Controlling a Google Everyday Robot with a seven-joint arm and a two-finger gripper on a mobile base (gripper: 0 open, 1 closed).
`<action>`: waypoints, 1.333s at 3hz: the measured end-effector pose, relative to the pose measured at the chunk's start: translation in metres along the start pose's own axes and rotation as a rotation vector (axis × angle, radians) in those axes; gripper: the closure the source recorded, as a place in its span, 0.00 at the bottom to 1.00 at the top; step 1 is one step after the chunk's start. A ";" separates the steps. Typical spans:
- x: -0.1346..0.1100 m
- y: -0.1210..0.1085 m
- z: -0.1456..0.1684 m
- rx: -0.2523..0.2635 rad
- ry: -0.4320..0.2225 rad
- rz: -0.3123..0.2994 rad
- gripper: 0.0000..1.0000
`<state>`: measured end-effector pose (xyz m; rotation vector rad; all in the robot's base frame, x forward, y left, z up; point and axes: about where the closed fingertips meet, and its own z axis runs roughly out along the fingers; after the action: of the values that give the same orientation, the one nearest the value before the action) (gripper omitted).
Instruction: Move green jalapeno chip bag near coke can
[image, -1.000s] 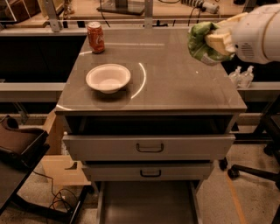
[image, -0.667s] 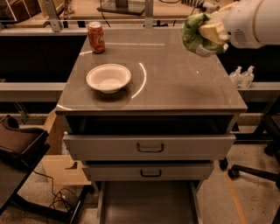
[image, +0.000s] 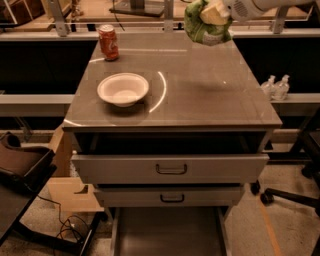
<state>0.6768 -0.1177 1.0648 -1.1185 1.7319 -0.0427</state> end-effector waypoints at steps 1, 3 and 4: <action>-0.014 -0.003 0.056 -0.102 0.023 -0.046 1.00; -0.041 0.006 0.159 -0.254 0.010 -0.131 1.00; -0.058 0.006 0.185 -0.255 -0.011 -0.187 1.00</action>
Offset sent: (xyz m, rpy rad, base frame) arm 0.1476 0.0891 -0.0090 -0.0854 0.1018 0.2236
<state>0.8156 0.0094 1.0163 -1.4634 1.6505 0.0711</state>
